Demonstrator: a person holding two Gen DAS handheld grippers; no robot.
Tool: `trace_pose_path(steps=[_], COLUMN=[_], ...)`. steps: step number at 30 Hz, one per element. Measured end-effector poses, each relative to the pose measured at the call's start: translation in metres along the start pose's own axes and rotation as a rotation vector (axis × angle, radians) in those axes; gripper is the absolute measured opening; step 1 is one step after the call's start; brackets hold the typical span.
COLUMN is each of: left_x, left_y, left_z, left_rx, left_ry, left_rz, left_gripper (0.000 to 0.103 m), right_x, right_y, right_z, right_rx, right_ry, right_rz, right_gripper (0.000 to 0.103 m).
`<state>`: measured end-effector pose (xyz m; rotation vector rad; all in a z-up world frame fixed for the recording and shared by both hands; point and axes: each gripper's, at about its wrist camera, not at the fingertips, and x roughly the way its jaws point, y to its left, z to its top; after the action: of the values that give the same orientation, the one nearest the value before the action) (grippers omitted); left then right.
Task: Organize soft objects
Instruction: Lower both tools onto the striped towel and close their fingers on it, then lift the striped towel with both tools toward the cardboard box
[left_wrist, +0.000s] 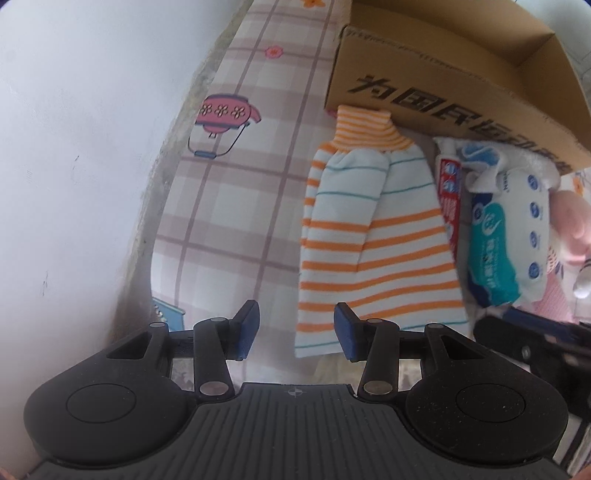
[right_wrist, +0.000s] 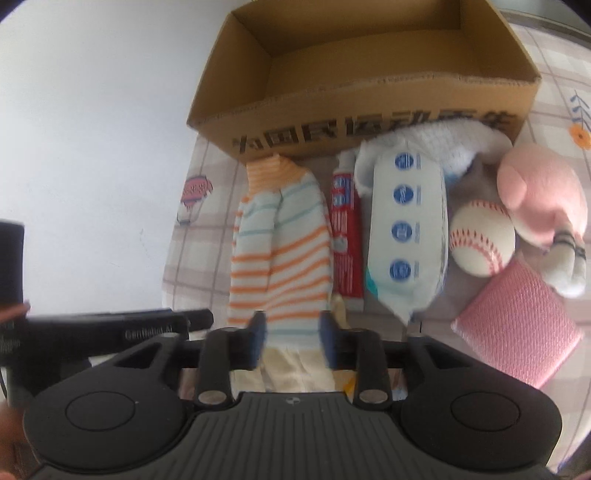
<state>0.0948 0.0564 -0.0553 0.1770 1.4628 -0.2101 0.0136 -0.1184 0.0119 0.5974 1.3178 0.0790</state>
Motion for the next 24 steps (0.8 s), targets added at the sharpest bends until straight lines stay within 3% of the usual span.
trace_pose_path(steps=[3,6,11,14,17,18,24], left_x=[0.01,0.021,0.037,0.041,0.036,0.033,0.002], left_y=[0.009,0.018,0.021,0.021,0.023,0.025,0.035], left_z=[0.001,0.006,0.009,0.007,0.005,0.005,0.013], left_rx=[-0.001,-0.008,0.026,0.05,0.063,0.065,0.068], left_ry=[0.032,0.048,0.074,0.082,0.072,0.066,0.008], left_rz=[0.01,0.016,0.01,0.005,-0.007,-0.014,-0.039], left_gripper=[0.045,0.045,0.045,0.045,0.045,0.045,0.048], right_x=[0.01,0.027,0.051,0.057,0.055,0.053,0.036], right_y=[0.006,0.003,-0.01,-0.021,-0.024,-0.023,-0.014], right_z=[-0.008,-0.014,-0.024,-0.029,-0.03,-0.029,-0.013], right_rx=[0.054,0.197,0.42,0.537,0.581,0.583,0.568], right_ry=[0.026,0.051,0.035,-0.001,-0.048,-0.062,-0.132], right_rz=[0.052,0.116,0.13,0.165,0.193,0.199,0.222], right_gripper=[0.053,0.053,0.052,0.041,0.012,0.008,0.005])
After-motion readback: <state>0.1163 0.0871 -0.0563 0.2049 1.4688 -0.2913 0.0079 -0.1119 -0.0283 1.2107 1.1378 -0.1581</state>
